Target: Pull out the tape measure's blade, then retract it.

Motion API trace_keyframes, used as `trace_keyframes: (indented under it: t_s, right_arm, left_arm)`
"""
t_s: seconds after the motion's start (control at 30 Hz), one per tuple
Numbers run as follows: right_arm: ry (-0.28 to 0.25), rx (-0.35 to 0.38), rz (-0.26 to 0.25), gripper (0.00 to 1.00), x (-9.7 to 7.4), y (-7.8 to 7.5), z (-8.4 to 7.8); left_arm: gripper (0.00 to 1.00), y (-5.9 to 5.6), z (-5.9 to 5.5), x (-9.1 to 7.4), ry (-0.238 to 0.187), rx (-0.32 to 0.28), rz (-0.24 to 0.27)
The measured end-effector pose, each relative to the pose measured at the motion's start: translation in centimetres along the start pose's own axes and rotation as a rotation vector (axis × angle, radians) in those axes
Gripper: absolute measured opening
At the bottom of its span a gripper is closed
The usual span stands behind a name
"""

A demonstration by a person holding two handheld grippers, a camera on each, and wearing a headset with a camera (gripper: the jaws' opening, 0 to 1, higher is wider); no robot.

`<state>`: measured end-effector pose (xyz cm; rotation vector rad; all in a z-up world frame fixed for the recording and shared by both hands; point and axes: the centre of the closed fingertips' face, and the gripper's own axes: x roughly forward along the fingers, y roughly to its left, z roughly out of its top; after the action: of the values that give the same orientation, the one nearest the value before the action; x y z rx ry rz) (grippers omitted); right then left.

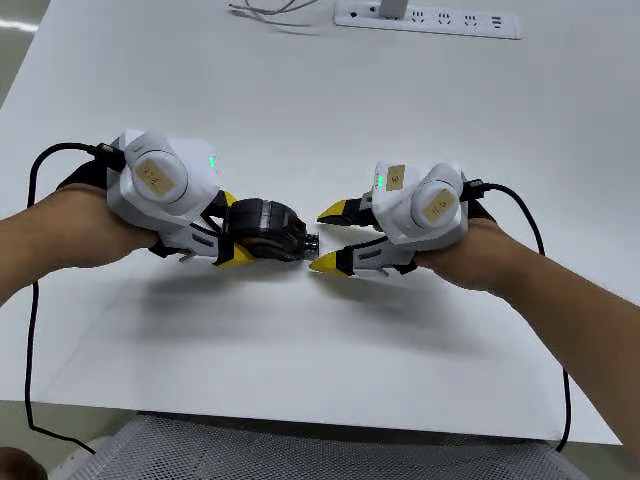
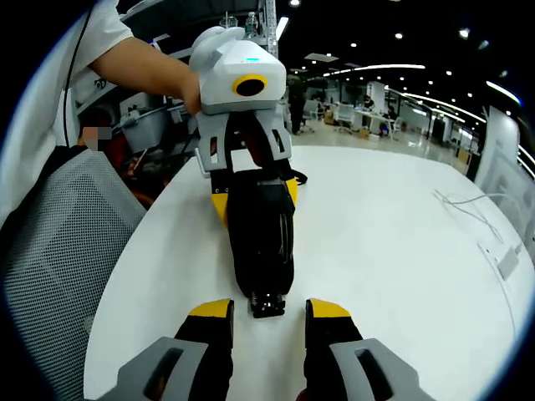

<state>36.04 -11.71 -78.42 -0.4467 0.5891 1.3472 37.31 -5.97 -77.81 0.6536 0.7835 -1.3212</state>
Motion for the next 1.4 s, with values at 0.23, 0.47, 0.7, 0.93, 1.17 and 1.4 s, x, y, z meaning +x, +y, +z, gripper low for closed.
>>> trace_keyframes:
  t_s: [0.23, 0.47, 0.7, 0.93, 1.17, 1.4]
  right_arm:
    - [-0.004, -0.026, 0.014, 0.22, 0.37, 0.23, 0.06]
    - [-0.012, -0.04, 0.014, 0.16, 0.59, 0.21, 0.14]
    - [-0.017, -0.051, -0.002, 0.12, 0.72, -0.14, 0.02]
    - [-0.018, -0.046, 0.016, 0.12, 0.75, 0.08, -0.01]
    - [-0.019, -0.049, 0.013, 0.11, 0.71, 0.07, 0.0]
    - [-0.014, -0.062, 0.021, 0.11, 0.65, 0.13, -0.03]
  left_arm:
    - [0.28, 0.03, 0.0, 0.0, -0.001, 0.0, 0.002]
    - [0.28, 0.03, -0.02, -0.01, -0.001, 0.001, 0.004]
    - [0.28, 0.04, -0.02, 0.02, -0.001, 0.002, 0.004]
    - [0.28, 0.02, -0.01, 0.03, 0.0, 0.001, 0.004]
    - [0.28, 0.02, -0.04, 0.02, 0.002, 0.002, 0.004]
    - [0.28, 0.03, -0.08, 0.04, 0.004, 0.004, 0.001]
